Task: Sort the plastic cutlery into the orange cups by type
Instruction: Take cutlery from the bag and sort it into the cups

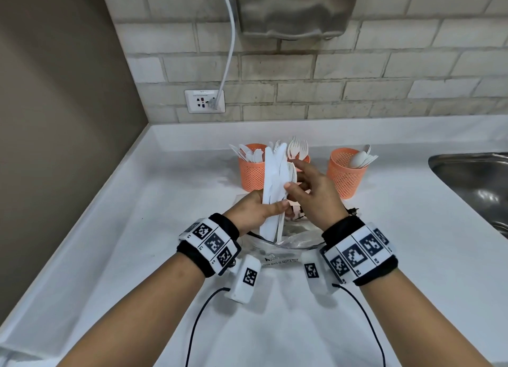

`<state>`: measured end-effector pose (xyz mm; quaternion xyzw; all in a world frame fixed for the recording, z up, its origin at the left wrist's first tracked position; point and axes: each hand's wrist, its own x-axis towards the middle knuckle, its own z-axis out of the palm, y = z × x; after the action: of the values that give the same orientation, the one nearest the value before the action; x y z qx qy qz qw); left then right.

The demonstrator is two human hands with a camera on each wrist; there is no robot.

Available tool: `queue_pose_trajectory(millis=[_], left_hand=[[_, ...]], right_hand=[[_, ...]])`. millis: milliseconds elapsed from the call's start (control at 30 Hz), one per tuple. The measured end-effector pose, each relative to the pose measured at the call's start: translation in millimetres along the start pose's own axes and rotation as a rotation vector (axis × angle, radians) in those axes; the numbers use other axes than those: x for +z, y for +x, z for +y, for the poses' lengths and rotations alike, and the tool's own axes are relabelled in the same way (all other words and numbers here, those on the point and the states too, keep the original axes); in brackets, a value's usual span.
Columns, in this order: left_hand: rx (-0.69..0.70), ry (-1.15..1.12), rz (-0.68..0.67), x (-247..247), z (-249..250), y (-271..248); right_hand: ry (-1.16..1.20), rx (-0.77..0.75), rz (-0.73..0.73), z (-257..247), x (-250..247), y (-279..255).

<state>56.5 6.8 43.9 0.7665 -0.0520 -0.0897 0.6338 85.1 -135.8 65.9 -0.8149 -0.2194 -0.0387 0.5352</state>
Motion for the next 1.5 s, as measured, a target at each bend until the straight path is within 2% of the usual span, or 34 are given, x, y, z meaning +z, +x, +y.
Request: queue_pose_trajectory(millis=[200, 367, 633, 800, 1067, 1167, 1267, 1400, 1500], left_hand=[[-0.024, 0.004, 0.061, 0.3, -1.1, 1.2], [-0.052, 0.005, 0.134, 0.0, -5.7, 4.9], [0.02, 0.032, 0.163, 1.6, -5.5, 7.7], [0.029, 0.036, 0.193, 0.9, -6.4, 9.2], [0.012, 0.195, 0.252, 1.9, -8.5, 13.1], [0.01, 0.221, 0.287, 2.4, -11.8, 13.8], [0.037, 0.065, 0.35, -0.7, -9.3, 14.2], [0.095, -0.141, 0.382, -10.9, -0.1, 13.7], [0.136, -0.284, 0.359, -15.7, 6.0, 12.3]], right_hand=[[-0.073, 0.001, 0.018, 9.1, 2.2, 4.5], [-0.026, -0.017, 0.042, 12.4, 1.9, 5.9], [0.048, 0.036, 0.039, 17.1, -3.8, 7.9], [0.007, 0.037, 0.124, 18.3, -6.3, 7.9], [0.009, 0.01, 0.07, 17.2, -4.7, 8.8], [-0.074, -0.002, 0.062, 19.9, -1.5, 7.8], [-0.2, 0.017, 0.038, 23.2, 0.4, 6.0], [-0.437, 0.066, -0.164, 27.2, 2.6, 1.3], [-0.494, 0.09, -0.227, 29.2, 3.6, -1.1]])
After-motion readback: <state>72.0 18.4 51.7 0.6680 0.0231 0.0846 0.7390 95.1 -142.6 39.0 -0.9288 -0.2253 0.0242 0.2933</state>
